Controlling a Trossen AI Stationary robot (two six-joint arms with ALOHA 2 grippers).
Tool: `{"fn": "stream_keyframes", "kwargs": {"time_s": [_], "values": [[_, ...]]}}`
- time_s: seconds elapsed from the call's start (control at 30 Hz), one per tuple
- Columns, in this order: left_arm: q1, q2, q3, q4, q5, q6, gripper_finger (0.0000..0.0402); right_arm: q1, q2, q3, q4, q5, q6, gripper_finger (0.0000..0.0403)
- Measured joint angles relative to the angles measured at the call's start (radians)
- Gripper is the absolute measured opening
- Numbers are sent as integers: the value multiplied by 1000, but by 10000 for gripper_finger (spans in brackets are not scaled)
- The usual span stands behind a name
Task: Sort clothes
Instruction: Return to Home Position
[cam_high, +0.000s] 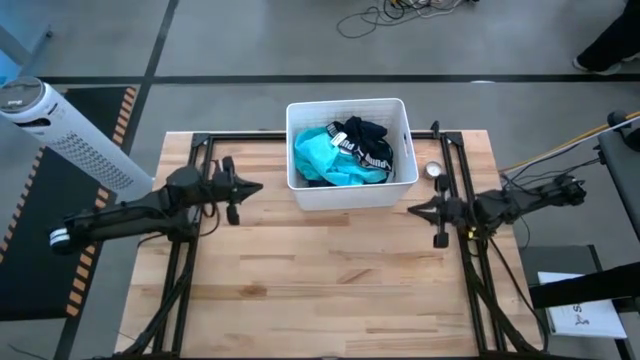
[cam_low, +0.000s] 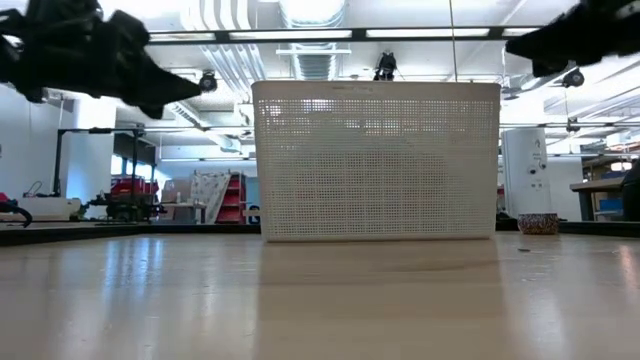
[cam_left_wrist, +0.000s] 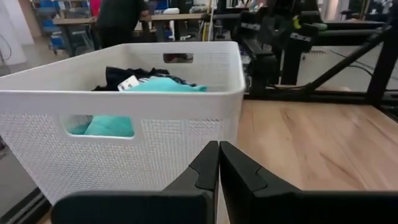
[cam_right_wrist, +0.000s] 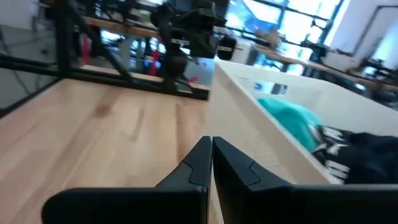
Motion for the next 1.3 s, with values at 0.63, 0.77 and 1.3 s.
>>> {"fn": "stream_keyframes", "kwargs": {"time_s": [0.63, 0.77, 1.3], "values": [[-292, -403, -205, -136, -339, -39, 0, -2, -250, -139, 2, -91, -6, 0], [-385, -433, -201, -171, -408, -39, 0, -2, -250, -173, 30, -107, 1, 0], [-438, -498, -201, -197, -428, -22, 0, -91, -250, -273, 151, -269, 43, 0]]}}
